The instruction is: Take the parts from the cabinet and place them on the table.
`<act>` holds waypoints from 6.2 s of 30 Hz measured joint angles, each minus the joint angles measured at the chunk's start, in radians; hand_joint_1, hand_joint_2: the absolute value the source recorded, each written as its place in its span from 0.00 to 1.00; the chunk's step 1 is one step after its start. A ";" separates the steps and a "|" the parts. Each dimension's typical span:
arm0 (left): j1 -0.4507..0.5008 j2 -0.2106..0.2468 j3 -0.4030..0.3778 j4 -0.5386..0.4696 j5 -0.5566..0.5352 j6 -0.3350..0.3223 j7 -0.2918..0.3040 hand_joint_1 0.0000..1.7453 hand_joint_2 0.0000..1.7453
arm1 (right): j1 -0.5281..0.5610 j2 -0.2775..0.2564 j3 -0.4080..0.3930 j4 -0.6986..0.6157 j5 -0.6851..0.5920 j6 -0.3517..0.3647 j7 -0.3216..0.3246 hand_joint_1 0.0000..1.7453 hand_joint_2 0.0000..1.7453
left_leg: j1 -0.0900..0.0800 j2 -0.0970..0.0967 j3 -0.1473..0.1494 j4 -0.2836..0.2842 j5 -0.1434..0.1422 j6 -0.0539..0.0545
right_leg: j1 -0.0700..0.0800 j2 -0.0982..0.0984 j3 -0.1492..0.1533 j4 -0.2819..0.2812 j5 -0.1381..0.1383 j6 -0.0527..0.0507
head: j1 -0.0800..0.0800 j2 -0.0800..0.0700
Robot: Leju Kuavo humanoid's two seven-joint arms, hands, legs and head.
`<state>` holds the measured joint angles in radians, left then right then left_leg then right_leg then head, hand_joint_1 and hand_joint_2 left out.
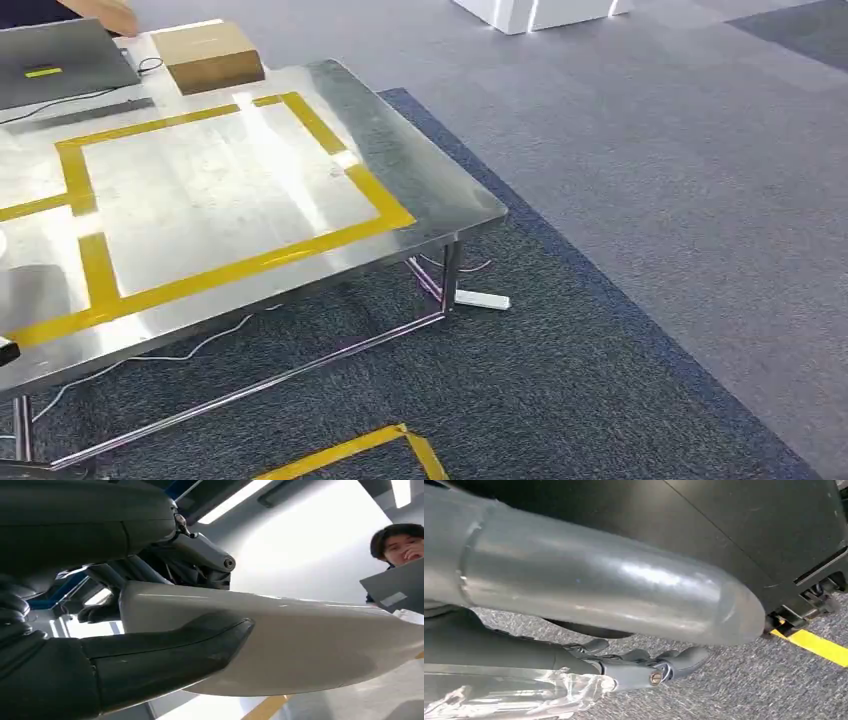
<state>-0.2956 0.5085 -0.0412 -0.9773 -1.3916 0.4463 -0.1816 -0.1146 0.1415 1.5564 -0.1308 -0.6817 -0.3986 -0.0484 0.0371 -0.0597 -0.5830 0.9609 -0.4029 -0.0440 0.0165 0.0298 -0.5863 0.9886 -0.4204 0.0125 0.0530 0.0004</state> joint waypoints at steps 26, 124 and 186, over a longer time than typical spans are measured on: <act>0.003 0.002 0.022 -0.016 0.052 -0.034 -0.029 0.00 0.00 | 0.000 0.000 0.000 0.000 -0.002 0.004 0.001 0.00 0.00 | 0.000 0.000 0.000 0.000 0.000 0.000 | 0.000 0.000 -0.001 0.001 0.000 0.000 | 0.000 0.000; -0.085 -0.040 -0.034 0.031 0.046 -0.061 0.000 0.00 0.00 | 0.006 -0.006 0.000 0.000 0.057 -0.002 0.016 0.00 0.00 | -0.008 0.048 -0.118 0.222 -0.063 -0.024 | 0.003 -0.060 0.037 -0.010 -0.025 -0.034 | 0.002 0.000; 0.008 -0.008 0.002 0.016 0.061 -0.063 0.027 0.00 0.00 | 0.008 -0.003 0.000 0.000 0.044 -0.014 0.017 0.00 0.00 | -0.010 0.040 -0.158 0.291 -0.135 -0.021 | 0.008 -0.030 0.033 -0.010 -0.023 -0.037 | 0.003 0.000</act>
<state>-0.2872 0.5005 -0.0397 -0.9617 -1.3302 0.3838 -0.1541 -0.1064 0.1389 1.5560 -0.1312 -0.6378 -0.4124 -0.0313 0.0268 -0.0197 -0.7411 1.2517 -0.5376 -0.0648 0.0245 0.0000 -0.5533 0.9787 -0.4432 -0.0249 0.0565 0.0004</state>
